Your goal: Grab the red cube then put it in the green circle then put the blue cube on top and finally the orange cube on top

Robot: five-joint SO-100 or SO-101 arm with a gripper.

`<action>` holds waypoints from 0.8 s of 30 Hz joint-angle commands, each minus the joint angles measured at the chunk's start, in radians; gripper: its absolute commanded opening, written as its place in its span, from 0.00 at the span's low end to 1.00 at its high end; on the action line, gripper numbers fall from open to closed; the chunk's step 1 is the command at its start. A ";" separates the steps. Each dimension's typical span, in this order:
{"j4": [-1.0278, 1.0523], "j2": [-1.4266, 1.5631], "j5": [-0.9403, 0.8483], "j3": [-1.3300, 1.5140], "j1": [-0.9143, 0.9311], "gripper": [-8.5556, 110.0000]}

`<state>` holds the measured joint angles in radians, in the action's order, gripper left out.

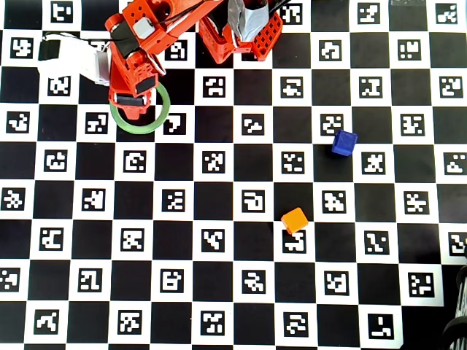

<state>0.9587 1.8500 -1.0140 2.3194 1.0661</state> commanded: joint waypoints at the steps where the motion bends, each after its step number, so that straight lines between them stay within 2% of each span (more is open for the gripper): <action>1: -0.017 0.009 0.002 -0.034 -0.014 0.10; 24: -0.012 0.009 -0.017 0.011 -0.009 0.10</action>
<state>0.9541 1.8500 -1.0232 2.3393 1.0661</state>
